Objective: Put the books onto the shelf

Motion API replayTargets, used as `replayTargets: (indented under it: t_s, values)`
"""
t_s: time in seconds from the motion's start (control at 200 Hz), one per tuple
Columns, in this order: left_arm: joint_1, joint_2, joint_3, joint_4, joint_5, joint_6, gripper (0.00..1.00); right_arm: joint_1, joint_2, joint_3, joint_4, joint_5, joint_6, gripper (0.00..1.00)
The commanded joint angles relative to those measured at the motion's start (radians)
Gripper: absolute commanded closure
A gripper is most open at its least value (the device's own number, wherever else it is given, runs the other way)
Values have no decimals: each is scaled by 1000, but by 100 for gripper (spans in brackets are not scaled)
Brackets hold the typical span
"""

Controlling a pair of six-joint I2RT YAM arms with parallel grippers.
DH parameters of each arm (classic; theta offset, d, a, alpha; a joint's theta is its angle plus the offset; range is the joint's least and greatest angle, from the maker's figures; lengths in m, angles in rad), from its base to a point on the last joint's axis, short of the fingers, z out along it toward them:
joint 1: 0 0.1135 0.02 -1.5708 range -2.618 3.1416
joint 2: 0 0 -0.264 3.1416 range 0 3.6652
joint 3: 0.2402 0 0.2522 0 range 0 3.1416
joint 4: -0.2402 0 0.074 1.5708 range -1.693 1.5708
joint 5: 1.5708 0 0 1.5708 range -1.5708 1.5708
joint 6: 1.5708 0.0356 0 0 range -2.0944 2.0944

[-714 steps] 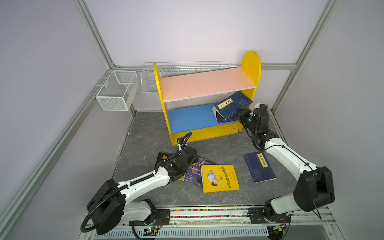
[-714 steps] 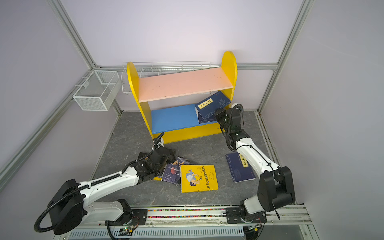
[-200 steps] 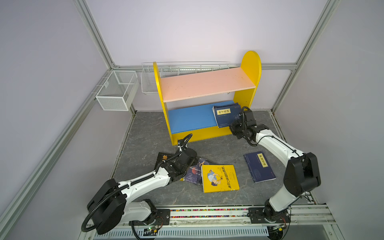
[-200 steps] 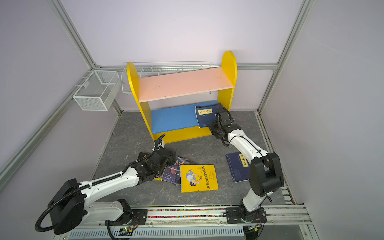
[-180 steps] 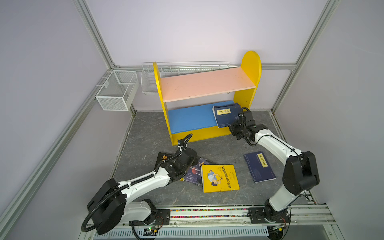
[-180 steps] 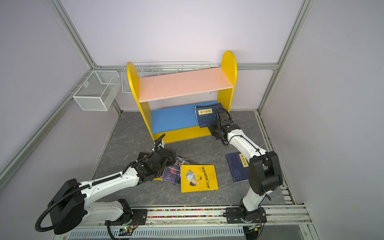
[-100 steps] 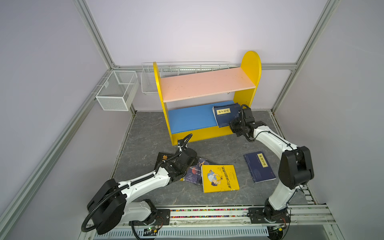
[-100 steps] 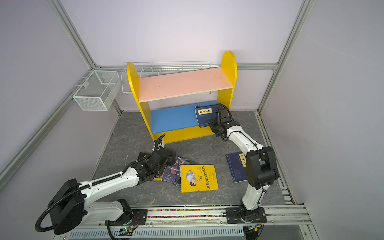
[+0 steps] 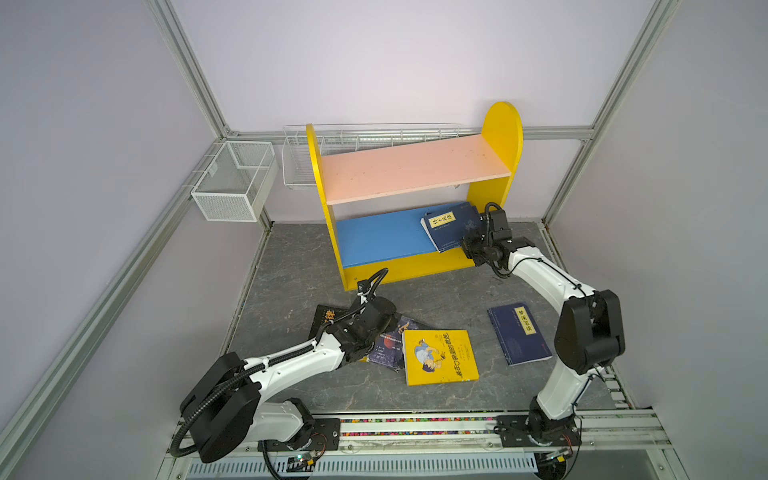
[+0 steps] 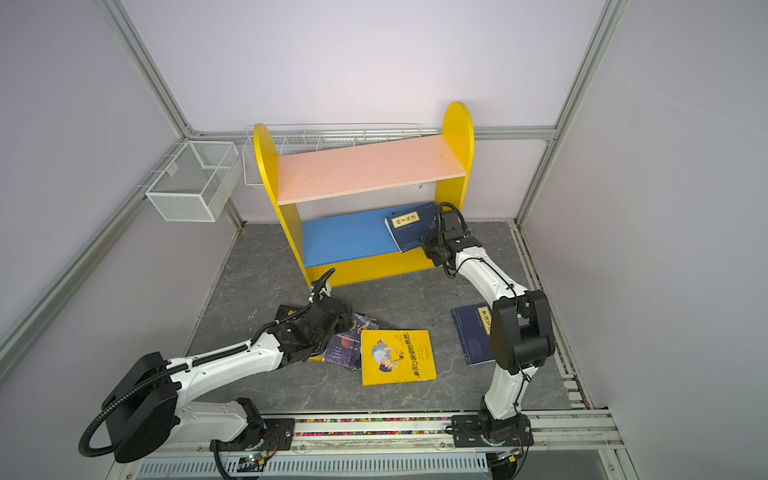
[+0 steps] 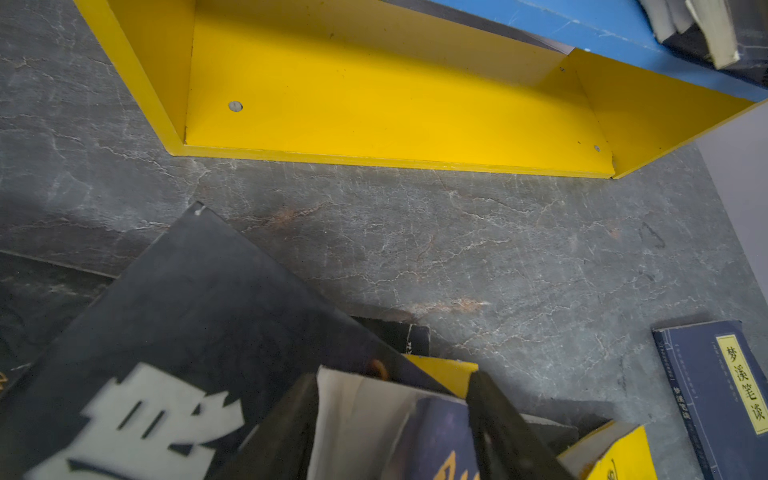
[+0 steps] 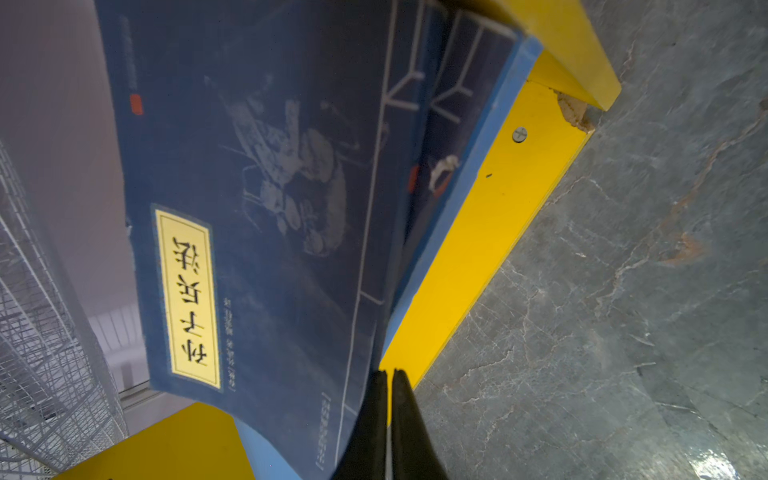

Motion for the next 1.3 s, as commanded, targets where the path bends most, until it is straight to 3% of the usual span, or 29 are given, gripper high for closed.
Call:
replayTargets:
  t_s: [0.0,0.315,0.795,1.1,1.295]
  values:
    - [1,6,35,12,-2,-13,41,28,-47,-65,17,9,28,90]
    - [1,6,35,7,4,-15,41,89,-63,-130,77,-15,47,90]
    - [2,10,27,7,2,-13,41,116,1,-72,174,-62,128,90]
    - [2,3,26,11,9,-12,41,98,38,1,195,-25,143,90]
    - [6,-3,60,25,18,31,41,89,-35,-21,161,81,85,88]
